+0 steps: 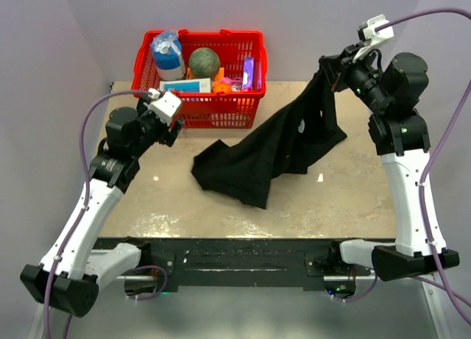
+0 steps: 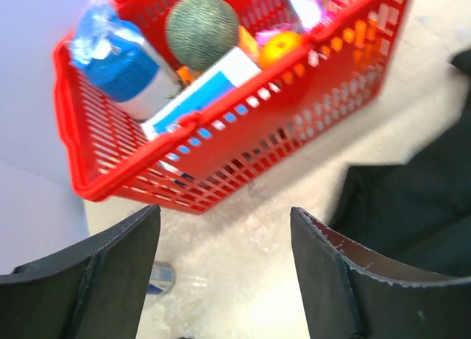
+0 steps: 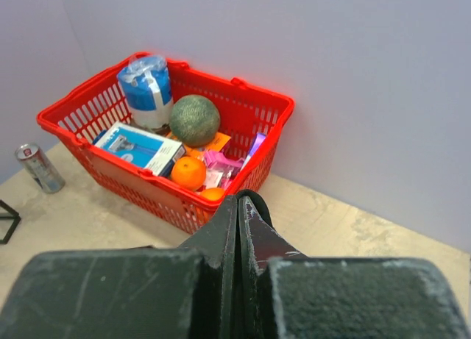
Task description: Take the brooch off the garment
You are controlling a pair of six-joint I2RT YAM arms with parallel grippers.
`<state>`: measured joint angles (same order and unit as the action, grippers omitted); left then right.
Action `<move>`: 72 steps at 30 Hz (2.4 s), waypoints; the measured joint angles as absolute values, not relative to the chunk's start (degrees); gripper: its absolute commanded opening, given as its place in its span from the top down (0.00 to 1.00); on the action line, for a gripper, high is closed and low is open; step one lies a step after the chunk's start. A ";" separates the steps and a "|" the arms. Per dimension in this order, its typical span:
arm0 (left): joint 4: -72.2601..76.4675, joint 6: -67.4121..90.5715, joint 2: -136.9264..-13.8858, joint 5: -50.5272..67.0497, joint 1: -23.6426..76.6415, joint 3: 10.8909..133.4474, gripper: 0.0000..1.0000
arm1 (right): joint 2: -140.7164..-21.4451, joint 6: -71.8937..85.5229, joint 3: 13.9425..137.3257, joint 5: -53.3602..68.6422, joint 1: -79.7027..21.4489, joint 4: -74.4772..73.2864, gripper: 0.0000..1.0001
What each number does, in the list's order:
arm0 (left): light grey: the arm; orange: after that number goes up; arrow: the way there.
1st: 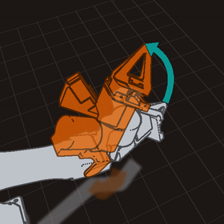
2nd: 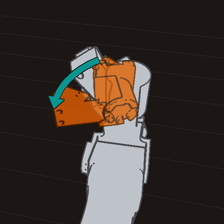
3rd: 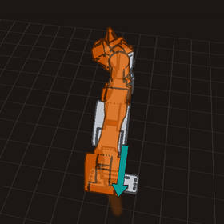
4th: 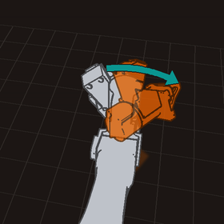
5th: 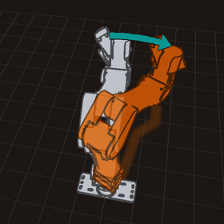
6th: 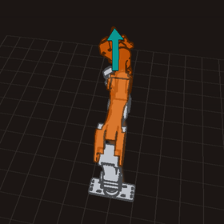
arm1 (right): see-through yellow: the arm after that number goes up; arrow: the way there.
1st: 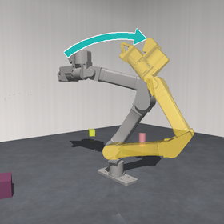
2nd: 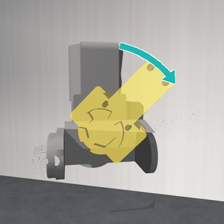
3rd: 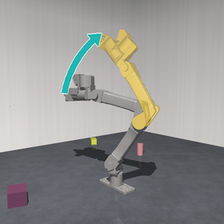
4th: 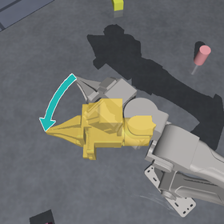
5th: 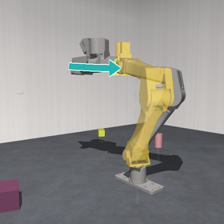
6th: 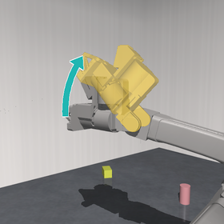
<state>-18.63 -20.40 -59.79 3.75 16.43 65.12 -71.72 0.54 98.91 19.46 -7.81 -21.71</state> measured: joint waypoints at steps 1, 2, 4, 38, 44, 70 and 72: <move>-18.28 -20.78 -58.00 5.21 16.58 63.00 0.24 | -71.96 0.91 98.35 19.53 -7.81 -21.67 1.00; -18.24 -21.34 -55.81 7.14 16.82 60.58 0.24 | -72.36 1.34 97.89 19.66 -7.81 -21.58 1.00; -19.00 -22.52 -51.79 11.64 17.80 56.23 0.19 | -73.36 2.26 97.25 20.08 -7.84 -20.99 1.00; 5.19 -44.42 -88.01 30.35 40.73 38.98 0.30 | -87.29 14.46 95.44 14.41 -0.40 -14.24 1.00; 5.91 -47.83 -92.14 27.40 42.83 40.71 0.51 | -87.29 15.70 95.39 14.52 -0.38 -13.85 1.00; -19.44 -36.71 -74.41 33.98 17.19 90.15 1.00 | -86.17 9.78 99.66 15.38 11.03 -17.15 1.00; -19.88 -36.60 -73.87 33.12 16.73 91.94 1.00 | -85.52 8.95 100.66 16.19 10.87 -17.19 1.00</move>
